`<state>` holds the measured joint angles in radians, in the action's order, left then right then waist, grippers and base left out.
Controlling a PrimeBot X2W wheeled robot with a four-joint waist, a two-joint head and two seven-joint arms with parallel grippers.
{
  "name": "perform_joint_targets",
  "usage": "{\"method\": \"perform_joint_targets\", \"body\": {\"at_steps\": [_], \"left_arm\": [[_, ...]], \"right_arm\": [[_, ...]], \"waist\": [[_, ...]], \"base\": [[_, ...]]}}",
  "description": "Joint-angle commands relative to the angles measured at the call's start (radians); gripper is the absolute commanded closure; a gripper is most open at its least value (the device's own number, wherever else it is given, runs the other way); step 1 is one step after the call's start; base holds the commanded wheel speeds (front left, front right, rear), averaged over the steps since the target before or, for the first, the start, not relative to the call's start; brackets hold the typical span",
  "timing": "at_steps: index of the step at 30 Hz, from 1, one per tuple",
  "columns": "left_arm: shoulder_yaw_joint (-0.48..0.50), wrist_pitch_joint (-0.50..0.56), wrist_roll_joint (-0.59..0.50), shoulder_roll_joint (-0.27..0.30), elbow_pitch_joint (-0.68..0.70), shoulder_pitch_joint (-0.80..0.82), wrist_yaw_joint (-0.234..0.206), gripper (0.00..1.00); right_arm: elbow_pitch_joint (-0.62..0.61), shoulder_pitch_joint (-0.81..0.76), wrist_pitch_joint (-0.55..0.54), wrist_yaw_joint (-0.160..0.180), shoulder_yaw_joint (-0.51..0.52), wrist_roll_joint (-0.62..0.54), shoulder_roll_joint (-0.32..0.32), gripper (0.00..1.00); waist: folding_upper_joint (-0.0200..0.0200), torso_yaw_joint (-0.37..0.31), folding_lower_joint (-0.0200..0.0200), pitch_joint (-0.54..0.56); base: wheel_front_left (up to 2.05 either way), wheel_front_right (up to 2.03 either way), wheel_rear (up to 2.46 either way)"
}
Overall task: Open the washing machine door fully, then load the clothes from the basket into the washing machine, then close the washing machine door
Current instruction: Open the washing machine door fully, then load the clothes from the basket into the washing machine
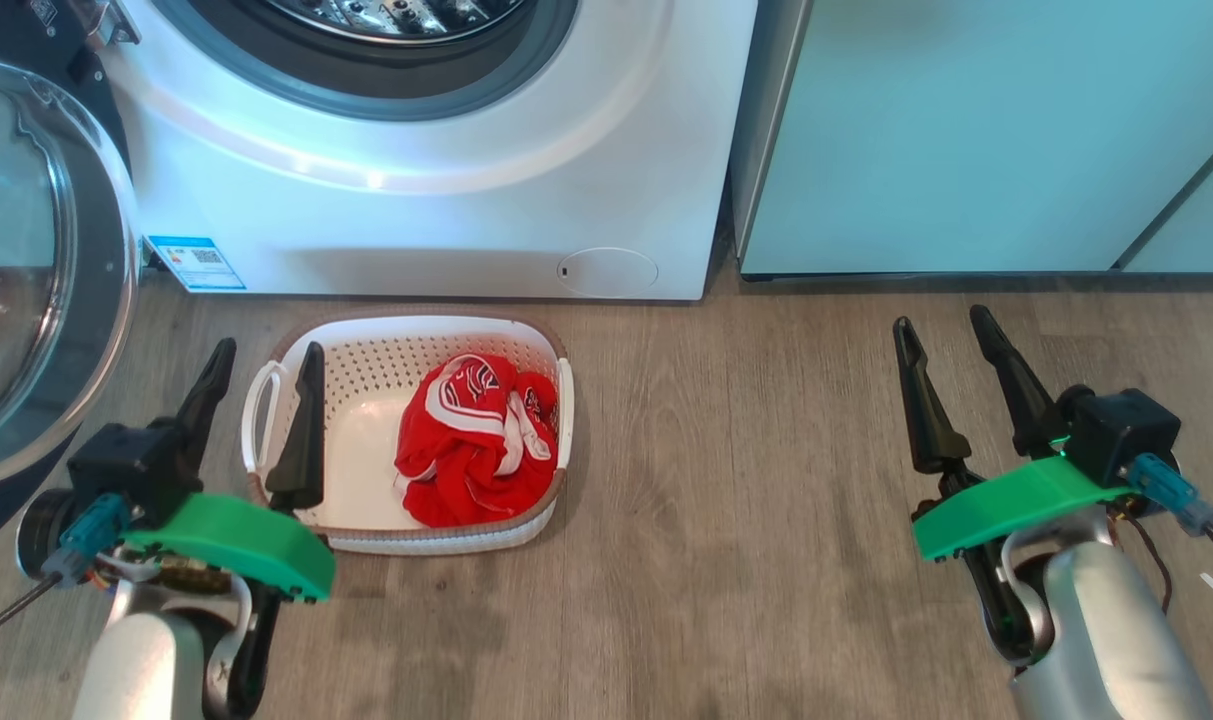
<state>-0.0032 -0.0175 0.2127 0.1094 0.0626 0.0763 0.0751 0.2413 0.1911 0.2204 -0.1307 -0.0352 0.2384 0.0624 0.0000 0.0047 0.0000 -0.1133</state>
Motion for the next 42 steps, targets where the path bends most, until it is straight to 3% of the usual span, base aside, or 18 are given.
{"method": "perform_joint_targets", "body": {"at_steps": [1,26,42], "left_arm": [[0.028,0.002,-0.005,0.025,0.040,0.024,-0.007,0.00],[0.021,-0.004,-0.004,0.040,0.031,0.030,-0.038,0.00],[0.008,-0.003,-0.002,0.055,0.029,0.034,-0.043,0.00]], "right_arm": [[-0.037,0.021,0.004,0.000,-0.018,0.000,-0.010,0.00],[-0.024,0.032,0.015,0.000,-0.016,0.007,-0.012,0.00],[-0.018,0.033,0.019,0.000,-0.017,0.012,-0.012,0.00]], "waist": [[0.0000,0.001,0.0000,-0.001],[0.0000,0.003,0.0000,-0.014],[0.0000,0.003,0.0000,-0.010]], "base": [[0.00,0.00,0.00],[0.04,-0.04,0.00],[1.53,-1.53,0.00]]}}
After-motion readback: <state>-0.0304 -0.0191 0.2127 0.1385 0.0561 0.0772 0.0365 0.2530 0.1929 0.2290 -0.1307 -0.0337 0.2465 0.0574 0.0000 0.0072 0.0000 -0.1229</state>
